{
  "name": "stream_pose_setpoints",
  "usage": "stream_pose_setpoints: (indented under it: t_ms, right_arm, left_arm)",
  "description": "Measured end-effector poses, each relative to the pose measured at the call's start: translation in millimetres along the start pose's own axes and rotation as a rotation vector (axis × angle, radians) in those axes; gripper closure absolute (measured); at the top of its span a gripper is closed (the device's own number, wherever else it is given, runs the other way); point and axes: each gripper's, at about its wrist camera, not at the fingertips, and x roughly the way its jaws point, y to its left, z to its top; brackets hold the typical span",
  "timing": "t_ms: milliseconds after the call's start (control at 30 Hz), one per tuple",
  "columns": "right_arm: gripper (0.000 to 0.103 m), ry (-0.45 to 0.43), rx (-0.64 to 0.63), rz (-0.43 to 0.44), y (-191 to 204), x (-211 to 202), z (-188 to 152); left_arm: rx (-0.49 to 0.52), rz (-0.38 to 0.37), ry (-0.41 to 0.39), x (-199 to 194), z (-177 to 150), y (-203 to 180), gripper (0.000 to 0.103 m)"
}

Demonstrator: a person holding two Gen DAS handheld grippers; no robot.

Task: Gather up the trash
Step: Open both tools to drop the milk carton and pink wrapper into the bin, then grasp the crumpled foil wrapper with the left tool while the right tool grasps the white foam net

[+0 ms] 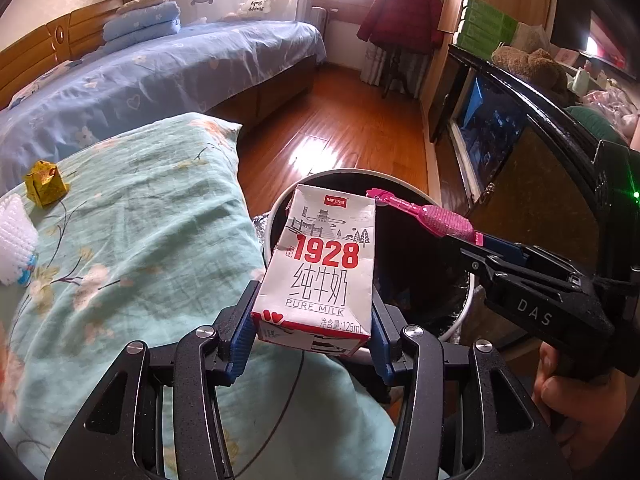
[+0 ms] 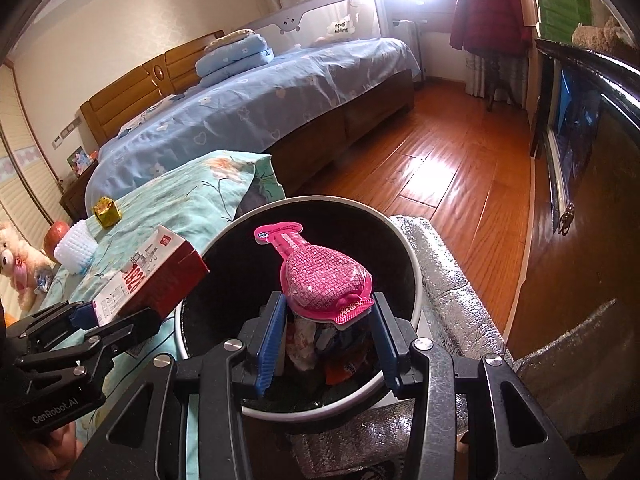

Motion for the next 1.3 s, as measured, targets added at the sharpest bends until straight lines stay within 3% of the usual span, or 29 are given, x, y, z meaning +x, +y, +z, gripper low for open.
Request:
stream_pose_setpoints:
  t_ms: [167, 300, 367, 500, 767, 1300]
  right_arm:
    - [0.058, 0.012, 0.023, 0.002, -7, 6, 4]
    - [0.056, 0.020, 0.061, 0.019, -14, 7, 6]
    - [0.056, 0.022, 0.069, 0.024, -14, 6, 6]
    - [0.044, 0.014, 0.073, 0.036, -9, 2, 4]
    - [0.027, -0.010, 0.033, 0.110, 31, -8, -1]
    - [0.023, 0.053, -0.101, 0.265, 143, 5, -21]
  left_arm:
    - [-0.016, -0.010, 0.012, 5, 2, 1, 0.054]
    - [-0.040, -0.011, 0.009, 2, 0, 7, 0.036]
    - [-0.052, -0.013, -0.001, -3, -3, 10, 0.036]
    - [-0.084, -0.008, -0.013, -14, -12, 22, 0.036]
    - [-0.181, 0.048, -0.037, -44, -43, 69, 0.036]
    - [-0.380, 0.198, -0.073, -97, -101, 178, 0.035]
